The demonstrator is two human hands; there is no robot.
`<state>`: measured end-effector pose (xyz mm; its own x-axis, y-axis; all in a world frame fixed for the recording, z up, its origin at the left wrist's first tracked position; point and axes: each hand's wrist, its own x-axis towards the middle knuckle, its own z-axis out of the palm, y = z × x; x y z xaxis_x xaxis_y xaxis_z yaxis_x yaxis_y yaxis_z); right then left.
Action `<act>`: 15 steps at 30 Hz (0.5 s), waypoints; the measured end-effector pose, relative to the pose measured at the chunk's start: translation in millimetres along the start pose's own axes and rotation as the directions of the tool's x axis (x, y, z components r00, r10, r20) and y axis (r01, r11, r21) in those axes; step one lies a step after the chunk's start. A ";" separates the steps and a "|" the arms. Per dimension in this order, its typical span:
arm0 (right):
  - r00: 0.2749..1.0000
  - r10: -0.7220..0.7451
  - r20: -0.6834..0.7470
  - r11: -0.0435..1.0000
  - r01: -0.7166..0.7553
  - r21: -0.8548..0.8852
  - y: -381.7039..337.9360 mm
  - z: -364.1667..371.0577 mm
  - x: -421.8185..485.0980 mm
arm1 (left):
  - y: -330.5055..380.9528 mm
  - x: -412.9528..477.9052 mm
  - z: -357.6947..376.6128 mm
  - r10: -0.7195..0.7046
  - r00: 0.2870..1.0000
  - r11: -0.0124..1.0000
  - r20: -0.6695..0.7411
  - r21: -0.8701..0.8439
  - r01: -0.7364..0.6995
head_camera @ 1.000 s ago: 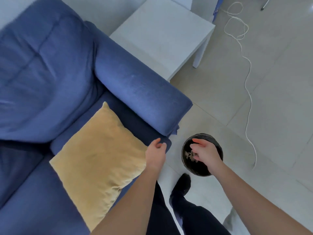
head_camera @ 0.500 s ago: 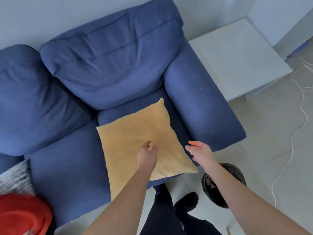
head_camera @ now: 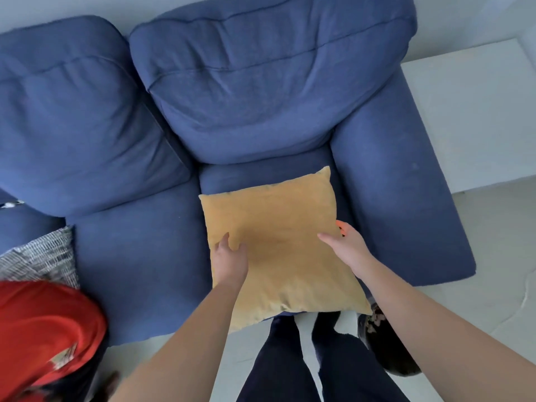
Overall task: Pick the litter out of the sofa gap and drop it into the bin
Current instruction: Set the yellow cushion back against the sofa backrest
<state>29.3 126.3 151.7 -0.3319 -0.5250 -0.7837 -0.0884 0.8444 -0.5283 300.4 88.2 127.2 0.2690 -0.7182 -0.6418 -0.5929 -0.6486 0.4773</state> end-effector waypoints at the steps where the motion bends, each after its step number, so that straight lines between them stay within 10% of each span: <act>1: 1.000 0.008 0.007 1.000 -0.008 0.002 -1.6 2.5 6.6 | -2.4 5.1 -2.1 -0.033 0.999 0.999 -0.010 0.001 0.033; 15: 0.944 0.290 0.156 0.957 -0.281 -0.078 10.1 14.8 106.3 | -48.5 71.5 -3.3 -0.416 0.900 0.817 0.132 -0.379 0.434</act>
<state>7.1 77.4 58.3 -0.1922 -0.2676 -0.9442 -0.0644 0.9635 -0.2600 350.9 67.4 60.1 0.3886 -0.3428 -0.8553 -0.0799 -0.9372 0.3394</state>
